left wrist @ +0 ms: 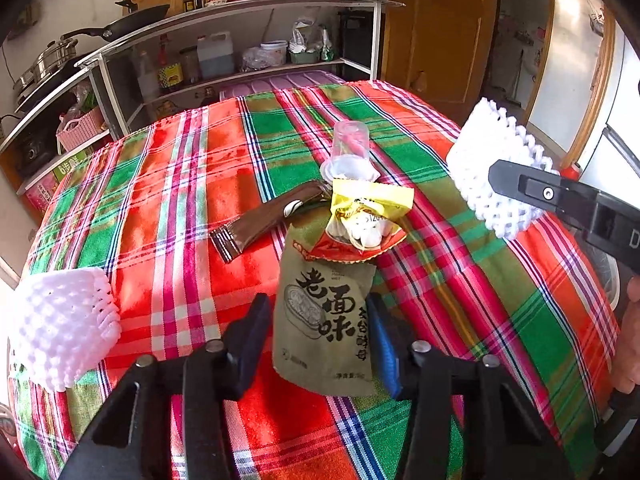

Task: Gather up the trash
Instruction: 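Close the left tool on the printed paper snack bag and lift it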

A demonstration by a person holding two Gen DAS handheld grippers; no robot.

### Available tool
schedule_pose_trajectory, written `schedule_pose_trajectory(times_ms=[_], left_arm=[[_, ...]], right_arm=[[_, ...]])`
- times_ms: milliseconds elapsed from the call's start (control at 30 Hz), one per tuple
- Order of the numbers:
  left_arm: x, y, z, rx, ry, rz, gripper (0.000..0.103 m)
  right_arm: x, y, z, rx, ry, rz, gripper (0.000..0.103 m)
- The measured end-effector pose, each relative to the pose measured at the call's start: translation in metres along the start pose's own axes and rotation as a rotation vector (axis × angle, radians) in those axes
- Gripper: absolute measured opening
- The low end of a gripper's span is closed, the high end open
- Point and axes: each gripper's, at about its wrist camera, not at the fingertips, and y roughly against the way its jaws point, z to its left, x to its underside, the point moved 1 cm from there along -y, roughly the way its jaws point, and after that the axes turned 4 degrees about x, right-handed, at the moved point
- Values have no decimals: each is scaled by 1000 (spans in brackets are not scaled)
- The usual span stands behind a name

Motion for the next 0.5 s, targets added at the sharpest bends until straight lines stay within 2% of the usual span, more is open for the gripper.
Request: schedule_pose_trajectory(times_ms=[100,233,500], left_arm=[[0,0,-3,0,-17,2,25],[-1,1,-4,2,-18,-3,21],[-1,21,-2,42,11,-37,21]], right_arm=[[1,-2,-1,-2,-1,4,22],[0,-3,0,-2,-1,7,22],[2,-1,-1,-6,-4,7,22]])
